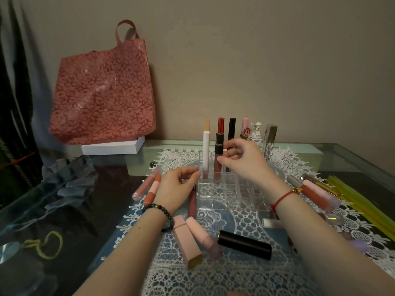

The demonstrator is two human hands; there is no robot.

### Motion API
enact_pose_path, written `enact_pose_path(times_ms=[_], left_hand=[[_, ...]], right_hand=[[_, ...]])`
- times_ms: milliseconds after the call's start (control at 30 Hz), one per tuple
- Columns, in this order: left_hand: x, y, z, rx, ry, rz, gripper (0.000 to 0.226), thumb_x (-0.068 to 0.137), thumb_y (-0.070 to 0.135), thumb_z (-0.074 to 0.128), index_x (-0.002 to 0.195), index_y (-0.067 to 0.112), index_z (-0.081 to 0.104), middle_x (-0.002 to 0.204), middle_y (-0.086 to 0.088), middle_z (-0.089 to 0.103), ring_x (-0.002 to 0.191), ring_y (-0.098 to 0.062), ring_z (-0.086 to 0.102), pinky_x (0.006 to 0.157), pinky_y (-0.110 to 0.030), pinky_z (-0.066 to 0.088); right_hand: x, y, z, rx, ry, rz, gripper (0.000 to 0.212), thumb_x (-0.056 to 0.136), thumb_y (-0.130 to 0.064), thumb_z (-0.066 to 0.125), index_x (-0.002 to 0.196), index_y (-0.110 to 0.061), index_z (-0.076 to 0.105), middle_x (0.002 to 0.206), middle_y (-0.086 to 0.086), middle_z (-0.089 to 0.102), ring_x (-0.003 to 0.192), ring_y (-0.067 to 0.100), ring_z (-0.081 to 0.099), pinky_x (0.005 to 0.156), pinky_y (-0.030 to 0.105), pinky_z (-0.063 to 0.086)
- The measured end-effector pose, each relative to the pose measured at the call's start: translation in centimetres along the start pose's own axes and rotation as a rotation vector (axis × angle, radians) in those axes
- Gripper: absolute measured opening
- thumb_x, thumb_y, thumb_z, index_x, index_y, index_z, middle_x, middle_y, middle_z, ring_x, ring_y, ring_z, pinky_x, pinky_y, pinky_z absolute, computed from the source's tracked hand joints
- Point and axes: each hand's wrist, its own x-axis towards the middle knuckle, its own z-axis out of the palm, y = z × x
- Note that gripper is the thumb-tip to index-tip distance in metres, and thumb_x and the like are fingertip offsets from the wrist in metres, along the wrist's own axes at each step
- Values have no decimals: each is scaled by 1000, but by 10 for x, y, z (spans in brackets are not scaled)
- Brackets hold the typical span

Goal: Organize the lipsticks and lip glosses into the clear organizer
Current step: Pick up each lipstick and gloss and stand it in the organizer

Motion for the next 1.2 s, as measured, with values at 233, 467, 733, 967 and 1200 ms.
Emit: enact_pose_path(times_ms=[233,467,733,967,1200], left_hand=[[3,-5,1,-16,8,22,25,88,29,55,110,20,62,101,5,68,74,6,54,58,-15,46],[4,-10,2,12,-6,49,28,92,31,46,95,11,66,63,4,58,34,4,42,35,-6,29],[12,-21,-9,138,-31,57,24,93,22,45,114,25,56,90,3,68,47,-4,51,41,-17,40],[8,-17,-11,393,-92,137,37,86,35,53,122,28,52,92,9,58,62,3,48,50,-4,37],[5,-18,-11,549,-234,118,45,88,33,49,133,31,41,131,-5,46,131,-16,25,103,-30,25]], right_hand=[[0,-1,-3,-3,-16,20,28,75,-16,72,97,-23,56,77,-6,63,65,-1,59,49,6,45],[0,-7,-15,-60,-51,50,33,75,-19,72,105,-22,57,83,-5,65,75,7,63,60,19,50],[-9,-14,-36,-162,-82,30,42,73,-26,73,111,-23,55,79,-10,67,69,1,62,64,19,48],[-37,-9,-35,-167,-12,9,53,76,-23,69,123,-27,45,86,-9,64,72,5,62,58,18,52],[-58,-3,-27,-78,-35,10,49,79,-18,66,122,-25,45,90,-7,62,71,2,61,56,8,48]])
